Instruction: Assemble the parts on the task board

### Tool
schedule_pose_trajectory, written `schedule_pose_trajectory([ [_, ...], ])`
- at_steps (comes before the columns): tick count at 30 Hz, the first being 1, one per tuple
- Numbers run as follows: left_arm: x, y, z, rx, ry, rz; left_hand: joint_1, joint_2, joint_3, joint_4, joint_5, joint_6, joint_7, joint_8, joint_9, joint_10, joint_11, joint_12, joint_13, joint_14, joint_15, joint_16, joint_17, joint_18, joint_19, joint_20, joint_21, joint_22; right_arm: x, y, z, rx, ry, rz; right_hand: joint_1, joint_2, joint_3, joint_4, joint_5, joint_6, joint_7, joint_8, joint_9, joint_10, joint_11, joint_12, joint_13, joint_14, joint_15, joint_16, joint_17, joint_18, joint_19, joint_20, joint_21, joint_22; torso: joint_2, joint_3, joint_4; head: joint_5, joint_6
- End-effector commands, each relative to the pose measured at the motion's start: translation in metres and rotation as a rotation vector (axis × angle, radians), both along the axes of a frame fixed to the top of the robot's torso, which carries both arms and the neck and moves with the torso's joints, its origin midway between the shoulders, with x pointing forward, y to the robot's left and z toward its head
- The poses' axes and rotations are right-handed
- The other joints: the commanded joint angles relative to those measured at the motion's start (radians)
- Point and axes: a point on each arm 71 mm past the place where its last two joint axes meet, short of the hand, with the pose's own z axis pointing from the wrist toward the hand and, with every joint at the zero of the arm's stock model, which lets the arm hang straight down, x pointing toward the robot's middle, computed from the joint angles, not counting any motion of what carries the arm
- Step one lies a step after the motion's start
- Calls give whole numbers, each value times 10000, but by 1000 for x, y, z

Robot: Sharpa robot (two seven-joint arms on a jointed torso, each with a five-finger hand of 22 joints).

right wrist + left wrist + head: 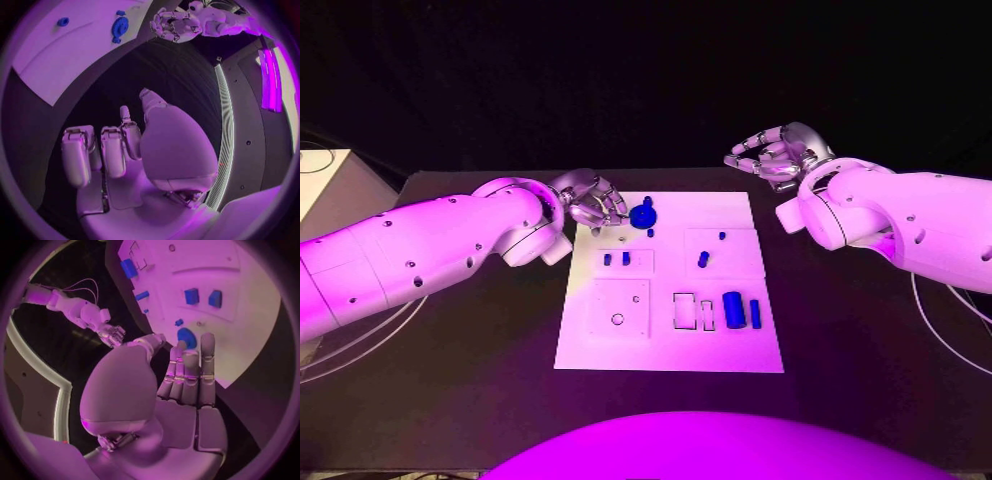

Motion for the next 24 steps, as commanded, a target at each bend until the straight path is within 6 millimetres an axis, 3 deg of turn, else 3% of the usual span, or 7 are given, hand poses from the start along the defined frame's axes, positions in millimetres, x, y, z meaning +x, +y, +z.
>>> schedule_pose_trajectory([
  [1, -1, -15, 12, -248, -2307, -1440, 137, -109, 106, -166, -44, 119, 1, -120, -326, 2, 21, -186, -288, -211, 11, -132, -346, 127, -39, 7, -72, -38, 0, 1, 1, 77, -127, 154, -47, 12, 83, -7, 37, -72, 25, 66, -13, -145, -11, -128, 655, 679, 60, -59, 1129, 60, 689, 57, -142, 2098, 14, -19, -2, -48, 1],
  [6, 0, -29, 9, 511, -3493, -2352, 601, -138, 554, -804, -5, 311, 30, -267, -911, 65, 51, -568, -885, -516, 6, -291, -964, 128, -38, -20, 68, 99, 0, 2, 1, 55, -243, 234, -26, 10, 107, -16, 49, -74, 22, 83, -14, -204, -15, -195, 589, 657, 56, -96, 1059, 88, 639, 56, -252, 2023, 13, -6, -6, -84, 64],
  [10, 3, -38, 4, 1297, -4087, -2916, 622, -218, 761, -1092, -6, 331, 39, -373, -1198, 10, 98, -774, -1172, -627, 37, -282, -1143, 126, -148, -10, 216, 246, 1, 3, 2, 27, -310, 278, -13, 17, 123, -19, 58, -71, 20, 91, -13, -211, -17, -204, 579, 653, 54, -104, 1047, 89, 636, 54, -257, 2020, 13, -3, -3, -107, 107],
  [16, 7, -49, -5, 2464, -4296, -3507, 581, -273, 815, -1240, -16, 332, 11, -438, -1355, -44, 128, -855, -1308, -644, 62, -219, -1218, 127, -210, 10, 310, 335, 1, 5, 2, 0, -359, 324, -8, 20, 129, -20, 62, -71, 19, 94, -13, -221, -18, -216, 568, 648, 53, -113, 1029, 96, 624, 54, -285, 2001, 23, 0, 0, -130, 150],
  [24, 10, -62, -16, 4013, -4015, -4134, 175, -381, 494, -1411, -39, 441, -170, -524, -1695, -629, 237, -1081, -1627, -864, 187, -43, -1422, 125, -420, 151, 276, 386, 1, 6, 2, -11, -377, 353, -8, 20, 129, -20, 62, -71, 19, 94, -13, -221, -18, -216, 568, 648, 53, -113, 1029, 96, 624, 54, -285, 2001, 12, -5, -2, -143, 178],
])
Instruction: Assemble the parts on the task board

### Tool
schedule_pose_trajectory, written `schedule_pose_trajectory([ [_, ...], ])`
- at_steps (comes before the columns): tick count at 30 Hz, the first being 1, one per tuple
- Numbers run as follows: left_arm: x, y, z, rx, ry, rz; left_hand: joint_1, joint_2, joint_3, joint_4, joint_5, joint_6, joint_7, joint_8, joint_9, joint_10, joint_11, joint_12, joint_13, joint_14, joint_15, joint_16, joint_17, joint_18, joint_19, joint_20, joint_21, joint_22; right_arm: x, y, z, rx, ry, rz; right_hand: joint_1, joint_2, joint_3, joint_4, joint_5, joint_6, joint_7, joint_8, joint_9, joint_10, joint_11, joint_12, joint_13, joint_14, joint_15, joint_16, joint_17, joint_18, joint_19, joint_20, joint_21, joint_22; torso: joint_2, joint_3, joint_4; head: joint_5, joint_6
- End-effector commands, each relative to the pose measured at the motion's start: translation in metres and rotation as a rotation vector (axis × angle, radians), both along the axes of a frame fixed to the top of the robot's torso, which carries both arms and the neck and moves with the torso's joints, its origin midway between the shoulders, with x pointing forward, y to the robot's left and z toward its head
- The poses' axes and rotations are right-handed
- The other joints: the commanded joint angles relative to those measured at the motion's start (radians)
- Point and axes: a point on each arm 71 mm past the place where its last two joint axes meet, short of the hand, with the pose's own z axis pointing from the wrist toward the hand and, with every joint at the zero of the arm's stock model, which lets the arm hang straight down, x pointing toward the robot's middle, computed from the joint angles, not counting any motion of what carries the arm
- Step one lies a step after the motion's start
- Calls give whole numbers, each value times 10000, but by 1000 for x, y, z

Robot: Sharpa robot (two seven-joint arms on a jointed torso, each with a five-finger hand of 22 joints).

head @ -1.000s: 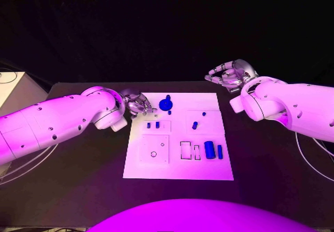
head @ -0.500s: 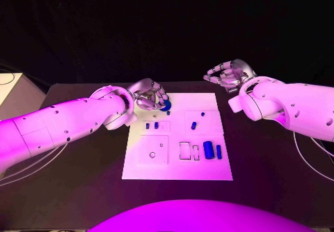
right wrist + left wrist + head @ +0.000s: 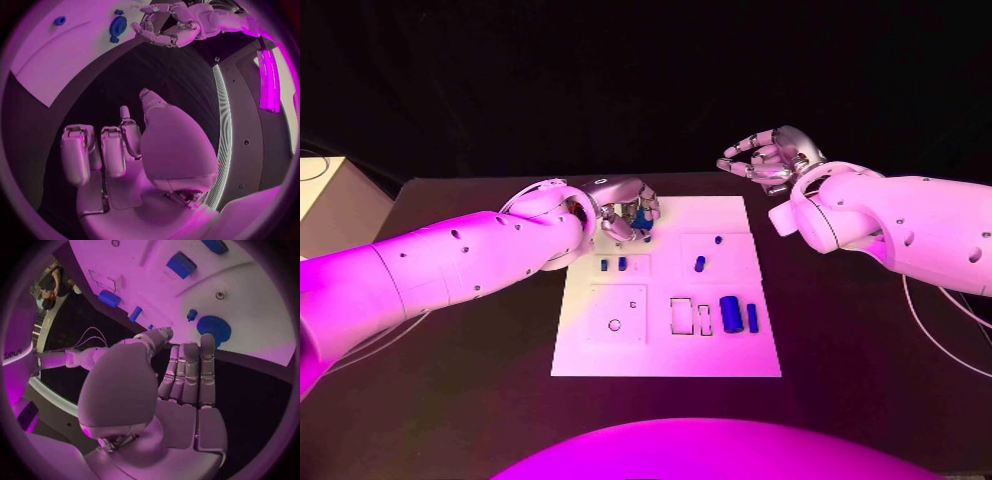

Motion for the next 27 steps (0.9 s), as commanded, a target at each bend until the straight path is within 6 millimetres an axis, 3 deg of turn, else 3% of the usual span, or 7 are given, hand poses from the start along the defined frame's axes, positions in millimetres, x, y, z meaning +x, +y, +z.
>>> schedule_pose_trajectory([
  [1, 0, -5, -7, 1471, -58, -422, -73, 15, -51, -52, -15, 46, -85, -55, -76, -131, 7, -80, -84, -169, -1, 18, -76, 129, -110, 7, -57, 5, 0, 2, 1, -49, -166, 201, -9, 20, 45, 7, 62, -70, 19, 55, -15, -68, -4, -47, 570, 648, 53, -53, 1029, 96, 624, 54, -32, 2004, -2, -4, -1, -12, 28],
  [18, 9, -14, -16, 2429, 285, -334, -65, 137, -41, -212, 0, 70, 49, -212, -357, -154, 31, -137, -335, -167, 15, 245, -273, 140, -86, 31, 33, 87, 0, 5, 1, -41, -156, 240, -1, 29, 64, 8, 70, -70, 17, 65, -15, -70, -7, -53, 562, 645, 50, -58, 1026, 97, 620, 52, -40, 1999, -9, -12, 8, -51, 62],
  [27, 10, -17, -18, 2417, 244, -441, -95, 215, 401, -374, -45, 505, -181, -381, -701, 269, -150, -589, -910, -115, -190, 547, -588, 149, -53, -121, 296, 300, -1, 5, 1, -36, -145, 251, -4, 35, 73, 12, 71, -69, 16, 70, -16, -61, -7, -45, 568, 648, 49, -56, 1036, 95, 624, 50, -34, 2004, -10, -17, 0, -77, 40],
])
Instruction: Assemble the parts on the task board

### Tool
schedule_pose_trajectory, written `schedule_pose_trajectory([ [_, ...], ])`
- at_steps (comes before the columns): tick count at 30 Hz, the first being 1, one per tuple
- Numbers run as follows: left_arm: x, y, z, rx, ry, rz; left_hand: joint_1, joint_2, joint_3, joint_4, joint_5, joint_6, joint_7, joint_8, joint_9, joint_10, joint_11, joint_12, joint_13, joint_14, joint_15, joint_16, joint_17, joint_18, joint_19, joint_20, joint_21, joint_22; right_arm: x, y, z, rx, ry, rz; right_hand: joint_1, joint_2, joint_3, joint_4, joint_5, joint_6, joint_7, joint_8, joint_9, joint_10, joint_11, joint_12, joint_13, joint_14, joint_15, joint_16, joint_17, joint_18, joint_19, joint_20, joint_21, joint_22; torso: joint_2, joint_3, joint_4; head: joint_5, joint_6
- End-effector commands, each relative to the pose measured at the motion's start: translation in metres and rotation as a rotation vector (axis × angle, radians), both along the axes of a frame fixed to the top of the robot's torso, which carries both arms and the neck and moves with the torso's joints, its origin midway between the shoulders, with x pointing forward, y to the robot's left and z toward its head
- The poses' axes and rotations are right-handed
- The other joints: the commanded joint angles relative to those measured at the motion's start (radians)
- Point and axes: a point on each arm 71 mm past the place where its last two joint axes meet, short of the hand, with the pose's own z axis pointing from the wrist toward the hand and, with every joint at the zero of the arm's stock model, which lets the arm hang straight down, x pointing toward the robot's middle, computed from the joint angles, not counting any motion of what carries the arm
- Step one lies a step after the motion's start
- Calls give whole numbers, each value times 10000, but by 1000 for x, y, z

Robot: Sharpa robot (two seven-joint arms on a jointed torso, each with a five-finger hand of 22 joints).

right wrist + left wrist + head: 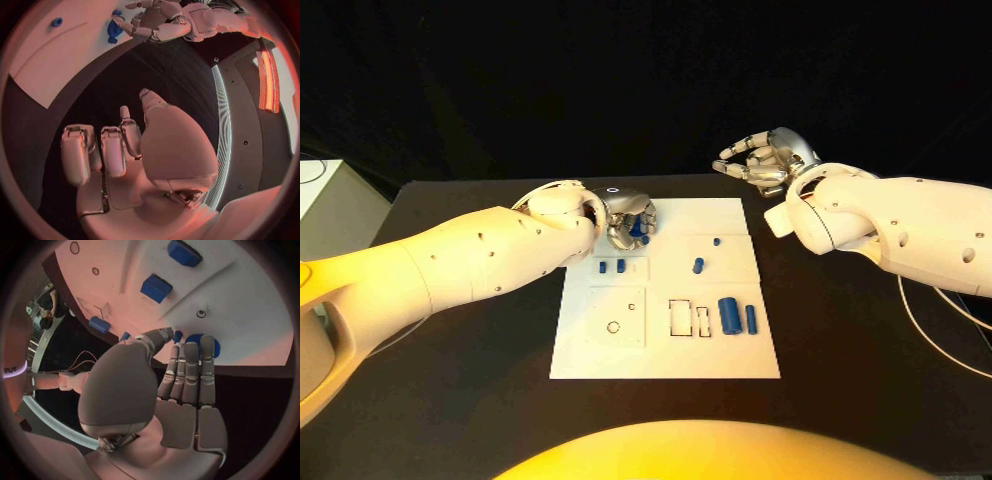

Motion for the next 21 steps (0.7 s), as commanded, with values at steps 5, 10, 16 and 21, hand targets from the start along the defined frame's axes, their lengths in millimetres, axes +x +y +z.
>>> schedule_pose_trajectory([
  [5, -2, -3, -3, 169, 126, -299, -79, 216, 381, -123, -103, 551, -88, -73, -174, 781, -124, -297, -395, 283, -194, 426, -13, 134, 98, -198, 336, 263, -1, 2, 1, -46, -105, 179, -5, 35, 74, 12, 28, -69, 16, 31, -17, -62, -8, -45, 561, 647, 49, -57, 1030, 95, 624, 50, -34, 2006, -27, 6, 13, -27, -58],
  [10, -3, -3, -4, 209, 196, -359, -158, 322, 528, -265, -161, 949, -107, -118, -261, 1465, -217, -486, -607, 924, -240, 999, 605, 34, 465, -243, 786, 822, -1, 2, 1, -46, -93, 189, -11, 42, 81, 17, 27, -67, 15, 37, -17, -44, -9, -28, 577, 649, 48, -56, 1035, 92, 630, 49, -21, 2015, -29, 2, 15, -26, -68],
  [16, -4, -4, -5, 253, 289, -455, -213, 411, 545, -386, -198, 1198, -94, -158, -308, 1907, -263, -567, -683, 1432, -263, 1430, 1124, -22, 696, -259, 1052, 1150, -1, 2, 1, -47, -84, 195, -11, 42, 81, 17, 27, -67, 15, 37, -17, -44, -9, -28, 577, 649, 48, -56, 1035, 92, 630, 49, -21, 2015, -22, -1, 8, -25, -80],
  [21, -5, -5, -6, 267, 333, -525, -223, 413, 545, -400, -201, 1228, -95, -161, -312, 1928, -266, -593, -696, 1441, -266, 1446, 1120, -22, 696, -262, 1062, 1160, -1, 2, 0, -47, -79, 198, -11, 42, 81, 17, 27, -67, 15, 37, -17, -44, -9, -28, 577, 649, 48, -56, 1035, 92, 630, 49, -21, 2015, -17, 2, 8, -25, -90],
])
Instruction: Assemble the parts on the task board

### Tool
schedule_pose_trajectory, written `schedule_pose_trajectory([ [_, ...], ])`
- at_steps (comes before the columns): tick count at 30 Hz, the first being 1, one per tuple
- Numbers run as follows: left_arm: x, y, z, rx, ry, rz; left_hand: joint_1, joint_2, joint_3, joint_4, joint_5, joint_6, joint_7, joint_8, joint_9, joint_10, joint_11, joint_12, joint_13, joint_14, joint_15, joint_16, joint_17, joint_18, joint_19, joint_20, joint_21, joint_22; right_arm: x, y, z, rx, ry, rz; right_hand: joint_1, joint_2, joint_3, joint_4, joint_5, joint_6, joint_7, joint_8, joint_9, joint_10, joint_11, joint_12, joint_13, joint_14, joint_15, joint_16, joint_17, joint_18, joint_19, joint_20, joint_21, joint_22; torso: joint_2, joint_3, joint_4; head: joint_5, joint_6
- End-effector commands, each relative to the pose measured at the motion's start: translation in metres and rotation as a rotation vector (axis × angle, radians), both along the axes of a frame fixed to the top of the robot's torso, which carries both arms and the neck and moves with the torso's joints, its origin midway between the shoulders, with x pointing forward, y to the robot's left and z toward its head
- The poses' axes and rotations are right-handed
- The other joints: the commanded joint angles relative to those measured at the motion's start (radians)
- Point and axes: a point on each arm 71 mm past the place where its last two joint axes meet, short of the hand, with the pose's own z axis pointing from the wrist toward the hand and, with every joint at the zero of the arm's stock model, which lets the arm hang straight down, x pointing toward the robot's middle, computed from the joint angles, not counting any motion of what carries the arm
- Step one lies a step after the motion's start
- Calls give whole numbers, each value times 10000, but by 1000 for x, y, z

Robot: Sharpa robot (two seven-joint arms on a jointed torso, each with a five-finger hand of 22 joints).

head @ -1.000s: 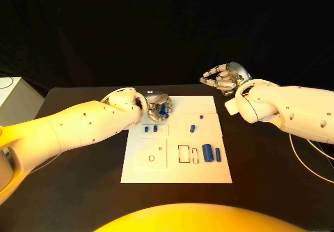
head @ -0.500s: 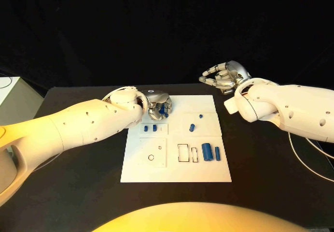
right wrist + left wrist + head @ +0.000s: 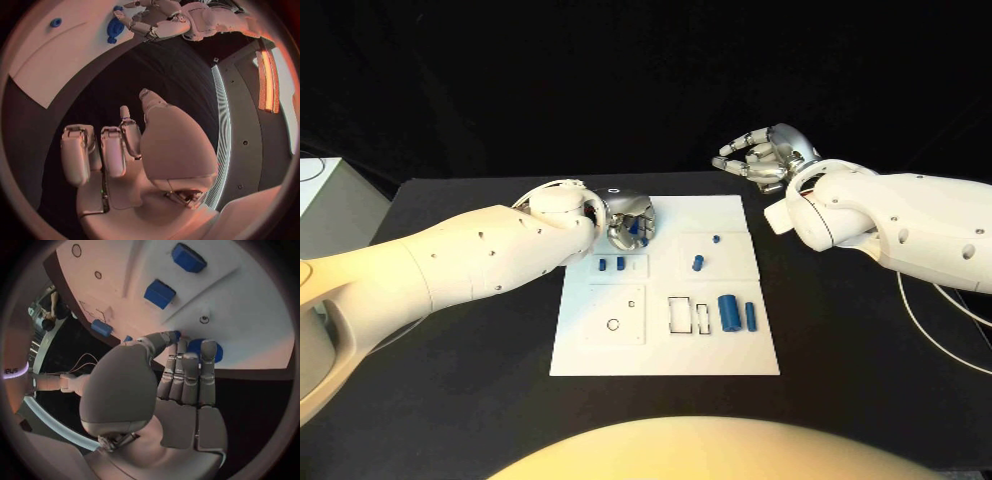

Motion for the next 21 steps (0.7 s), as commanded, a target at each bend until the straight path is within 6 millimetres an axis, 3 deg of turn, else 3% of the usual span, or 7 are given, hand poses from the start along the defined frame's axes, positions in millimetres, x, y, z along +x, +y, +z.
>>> schedule_pose_trajectory([
  [1, -3, -3, -1, 95, 164, -290, 2, 111, -21, -56, -46, 75, -10, -25, -10, 72, 1, -62, -10, 60, -6, 51, 3, -21, 47, -18, 47, 10, 0, 2, 0, -46, -78, 192, -16, 47, 58, -8, 25, -64, 14, 42, -9, -42, -9, -26, 579, 648, 47, -59, 1033, 92, 629, 48, -23, 2008, 8, 0, -2, -2, -14],
  [7, -4, -4, -2, 92, 183, -336, -30, 95, -28, -70, -55, 80, -1, -54, -26, 78, 12, -121, -38, 98, -2, 91, 40, -34, 86, -19, 87, 68, 0, 2, 0, -48, -76, 186, -16, 47, 58, -8, 25, -64, 14, 42, -9, -42, -9, -26, 579, 648, 47, -59, 1033, 92, 629, 48, -23, 2008, 4, 6, -6, -3, -30],
  [15, -5, -4, -3, 79, 196, -387, -336, -106, -174, -69, -68, -269, 112, -439, -212, 11, 187, -513, -216, -5, 142, 142, -192, -31, -29, 74, 8, 6, -1, 1, 0, -50, -76, 178, -16, 47, 58, -8, 25, -64, 14, 42, -9, -42, -9, -26, 579, 648, 47, -59, 1033, 92, 629, 48, -23, 2008, 8, 1, -4, -16, -55],
  [21, -6, -3, -6, 98, 232, -340, -419, -156, -225, -55, -65, -336, 154, -532, -264, -63, 248, -654, -277, -82, 200, 130, -335, -23, -60, 126, -38, -31, -1, 1, 0, -50, -77, 177, -16, 47, 58, -8, 25, -64, 14, 42, -9, -42, -9, -26, 579, 648, 47, -59, 1033, 92, 629, 48, -23, 2008, 13, -2, -6, -27, -68],
])
